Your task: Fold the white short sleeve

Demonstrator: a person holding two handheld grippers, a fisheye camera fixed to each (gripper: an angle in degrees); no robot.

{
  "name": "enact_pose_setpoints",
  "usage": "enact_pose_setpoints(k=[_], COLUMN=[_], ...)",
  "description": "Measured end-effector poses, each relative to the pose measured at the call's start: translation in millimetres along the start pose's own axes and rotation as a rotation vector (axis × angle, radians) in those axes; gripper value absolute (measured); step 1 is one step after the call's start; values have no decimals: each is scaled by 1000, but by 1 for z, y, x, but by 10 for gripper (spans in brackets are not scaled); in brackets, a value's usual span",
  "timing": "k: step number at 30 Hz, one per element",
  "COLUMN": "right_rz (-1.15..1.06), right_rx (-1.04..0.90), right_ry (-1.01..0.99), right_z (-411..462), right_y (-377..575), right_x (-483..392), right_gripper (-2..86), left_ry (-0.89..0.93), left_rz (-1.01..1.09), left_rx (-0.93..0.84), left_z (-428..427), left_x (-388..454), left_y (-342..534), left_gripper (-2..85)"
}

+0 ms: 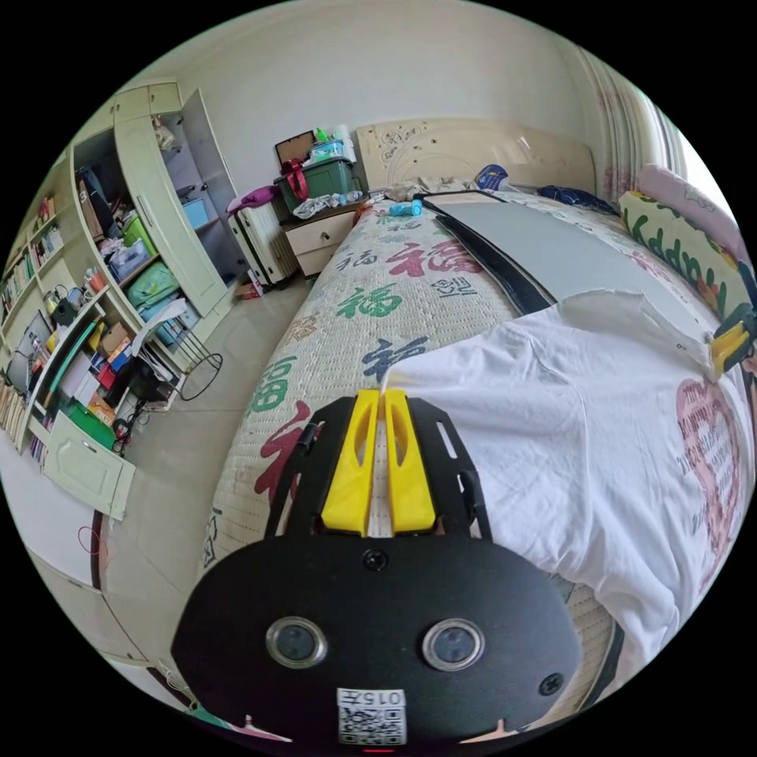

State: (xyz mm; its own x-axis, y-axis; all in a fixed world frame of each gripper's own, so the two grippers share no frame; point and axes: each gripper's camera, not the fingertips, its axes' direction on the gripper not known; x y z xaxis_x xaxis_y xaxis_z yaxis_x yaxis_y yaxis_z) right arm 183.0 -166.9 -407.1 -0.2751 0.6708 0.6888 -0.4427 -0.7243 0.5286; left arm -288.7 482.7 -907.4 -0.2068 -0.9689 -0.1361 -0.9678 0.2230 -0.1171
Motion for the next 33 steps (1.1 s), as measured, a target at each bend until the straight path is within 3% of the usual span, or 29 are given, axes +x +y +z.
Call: enact_pose_setpoints(k=[5,7,12,16,21,26,30,33], right_rz=[56,88,-57,-145,-133,168,343,322], right_rx=[190,250,67,-43,-6,263,187,279], right_ry=[285,284,1,60,148,410,465,400], right_z=[-33,-43,1,54,56,18,66,74], right_y=[-2,-8,-31,-30,-39,-69,-92,-93], right_x=[16,34,50,34,48,122,178,178], right_gripper=[-3,2,33,35,31,15,55,77], left_ry=[-8,-6,8,4,2,8,7,4], left_rz=[7,-2,-13,-6,-5,-19,-20,-15], left_rx=[-2,1,5,0,-1,7,7,4], left_z=[7,8,11,13,12,7,3,-1], left_x=[-13,-21,-40,-52,-69,-92,-106,-116], left_y=[-20,-26,-44,-62,-84,-109,-127,-143], left_gripper=[-2,-2,-2,-2,-2,-3,-2,-2])
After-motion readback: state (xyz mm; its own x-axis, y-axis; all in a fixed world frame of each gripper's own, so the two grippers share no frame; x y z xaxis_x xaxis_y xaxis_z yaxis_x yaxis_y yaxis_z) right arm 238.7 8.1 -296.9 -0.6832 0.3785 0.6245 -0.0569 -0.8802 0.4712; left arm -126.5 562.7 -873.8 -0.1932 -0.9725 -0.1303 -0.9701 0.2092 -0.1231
